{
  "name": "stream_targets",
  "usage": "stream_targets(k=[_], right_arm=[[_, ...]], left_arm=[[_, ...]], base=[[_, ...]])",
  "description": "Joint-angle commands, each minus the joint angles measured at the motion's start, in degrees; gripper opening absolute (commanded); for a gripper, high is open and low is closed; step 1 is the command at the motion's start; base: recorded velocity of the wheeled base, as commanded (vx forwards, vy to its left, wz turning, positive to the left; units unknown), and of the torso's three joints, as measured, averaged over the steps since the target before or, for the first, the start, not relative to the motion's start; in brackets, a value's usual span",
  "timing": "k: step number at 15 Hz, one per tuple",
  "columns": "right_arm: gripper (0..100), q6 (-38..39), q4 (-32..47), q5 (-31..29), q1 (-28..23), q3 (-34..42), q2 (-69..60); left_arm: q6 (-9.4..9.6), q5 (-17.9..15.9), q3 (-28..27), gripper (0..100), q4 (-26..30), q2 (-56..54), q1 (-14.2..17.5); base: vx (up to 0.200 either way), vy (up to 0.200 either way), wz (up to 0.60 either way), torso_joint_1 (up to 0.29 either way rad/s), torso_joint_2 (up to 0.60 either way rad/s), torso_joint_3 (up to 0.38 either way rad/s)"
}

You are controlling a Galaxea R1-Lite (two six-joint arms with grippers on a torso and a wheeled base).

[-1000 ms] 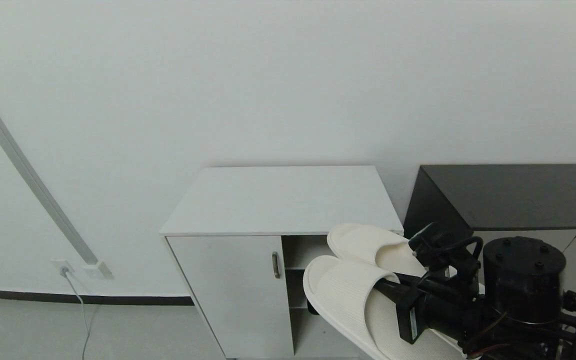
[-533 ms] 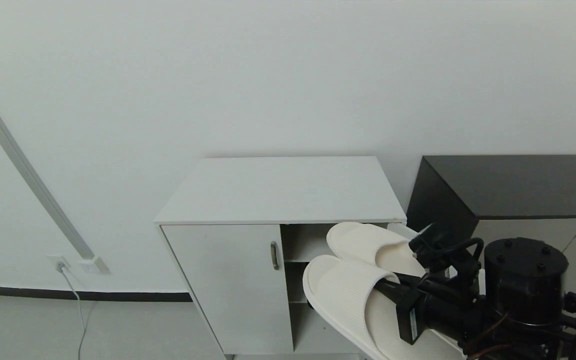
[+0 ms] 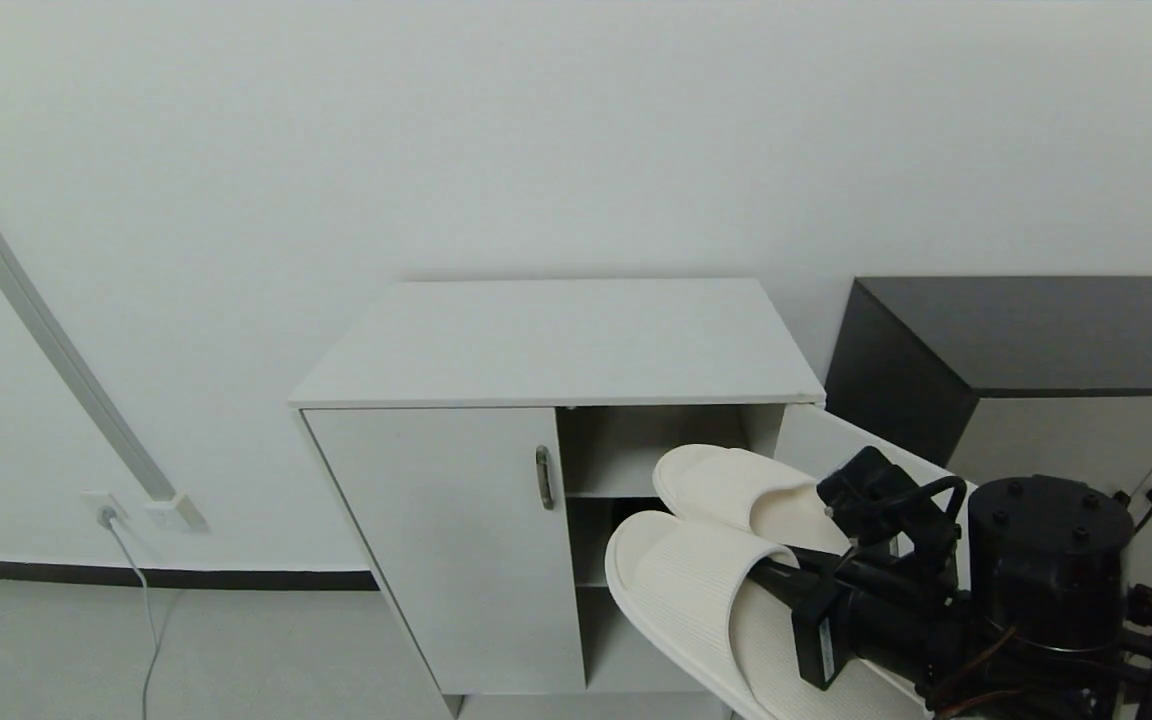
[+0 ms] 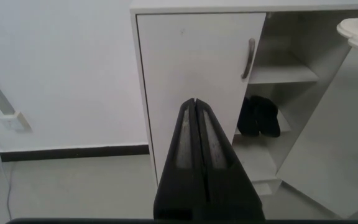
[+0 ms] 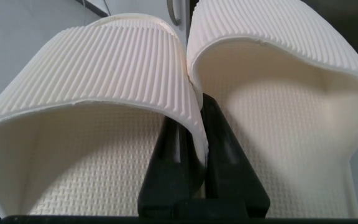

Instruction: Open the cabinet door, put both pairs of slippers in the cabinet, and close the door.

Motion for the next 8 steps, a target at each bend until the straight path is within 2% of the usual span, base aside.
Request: stream_targets(k=[1,8], right_arm=[[0,0.0,0.0,0.0,0.0,0.1,0.1],[0,0.0,0.0,0.0,0.0,0.3,0.3]], left_arm=[[0.02,0.0,0.0,0,0.0,0.1,0.0],[0.11,0.0,0.0,0,0.0,0.1,0.0]], base=[[0.0,0.0,0.0,-0.222,0.56,0.33],[0.0,0.0,0.0,-0.205,0.53,0.32]])
